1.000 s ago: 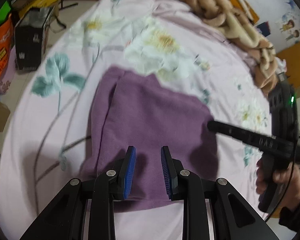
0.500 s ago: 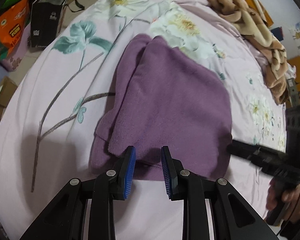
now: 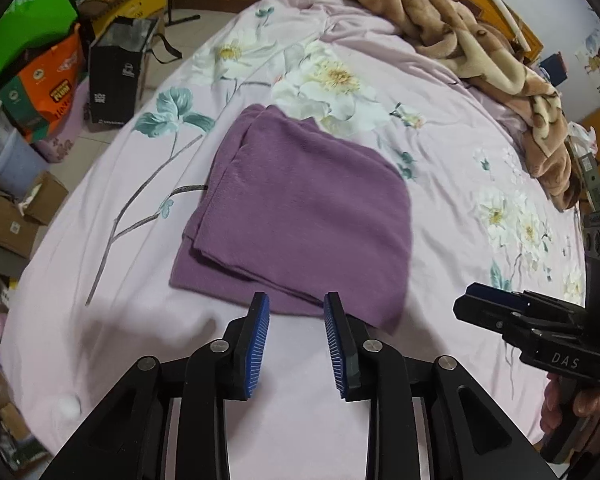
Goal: Fold clothes
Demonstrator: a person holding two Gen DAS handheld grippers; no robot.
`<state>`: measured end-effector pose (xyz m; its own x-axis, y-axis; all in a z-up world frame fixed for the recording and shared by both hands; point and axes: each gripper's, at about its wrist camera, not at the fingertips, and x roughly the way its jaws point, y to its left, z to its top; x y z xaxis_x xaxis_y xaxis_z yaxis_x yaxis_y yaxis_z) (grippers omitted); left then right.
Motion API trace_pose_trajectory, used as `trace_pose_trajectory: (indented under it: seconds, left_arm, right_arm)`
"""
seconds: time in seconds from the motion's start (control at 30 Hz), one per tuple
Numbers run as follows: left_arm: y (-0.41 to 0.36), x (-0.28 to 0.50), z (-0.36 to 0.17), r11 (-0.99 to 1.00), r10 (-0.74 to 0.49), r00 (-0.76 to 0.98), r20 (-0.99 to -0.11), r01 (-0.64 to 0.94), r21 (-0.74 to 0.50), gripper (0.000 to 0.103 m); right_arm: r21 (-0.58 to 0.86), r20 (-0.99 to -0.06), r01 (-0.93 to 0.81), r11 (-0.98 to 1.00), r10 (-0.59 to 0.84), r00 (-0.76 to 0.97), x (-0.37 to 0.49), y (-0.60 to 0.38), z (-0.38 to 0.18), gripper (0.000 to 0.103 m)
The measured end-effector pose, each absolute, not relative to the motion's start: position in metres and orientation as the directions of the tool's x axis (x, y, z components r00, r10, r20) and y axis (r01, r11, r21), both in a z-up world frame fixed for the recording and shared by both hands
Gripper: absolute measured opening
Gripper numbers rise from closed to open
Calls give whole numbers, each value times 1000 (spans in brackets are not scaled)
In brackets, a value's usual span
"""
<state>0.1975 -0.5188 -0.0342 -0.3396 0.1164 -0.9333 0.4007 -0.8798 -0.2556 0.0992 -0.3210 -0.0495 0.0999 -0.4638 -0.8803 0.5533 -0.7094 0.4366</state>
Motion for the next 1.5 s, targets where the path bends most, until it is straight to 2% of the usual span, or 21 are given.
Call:
trace_pose_trajectory:
  seconds: [0.37,0.5,0.63,0.87,0.93,1.03,1.37,1.43,1.5]
  left_arm:
    - [-466,221,45,-879,52,-383,-922,420,-224,32]
    - [-450,229,77,-869,33,-404,-914,440,-225,36]
    - [-435,237,102,-866,6,-416,-909,452,-213,46]
    - [-410,252,135,-858,-16,-417,-909,473,-202,47]
    - [-404,256,144,-854,-19,-421,-907,478,-204,52]
    - [-397,263,157,-852,-30,-429,-903,483,-201,58]
    - [-389,269,161,-844,-38,-396,-917,505,-183,65]
    - [-389,269,163,-846,-41,-394,-918,503,-178,72]
    - [-388,269,165,-848,-43,-392,-919,500,-173,74]
  right_arm:
    - [401,-883,603,-690,-467,52,123,-291,28,41]
    - [384,-882,632,-673,-470,36,130,-282,60,41]
    - [367,-881,661,-654,-472,23,139,-272,89,41]
    - [344,-884,696,-630,-467,14,156,-255,123,41]
    - [339,-884,705,-622,-467,13,162,-249,132,41]
    - [330,-886,713,-618,-464,8,169,-241,142,41]
    - [327,-903,718,-614,-427,45,185,-233,139,41]
    - [327,-902,720,-612,-429,45,186,-234,141,41]
    - [327,-902,721,-611,-430,45,187,-235,144,41]
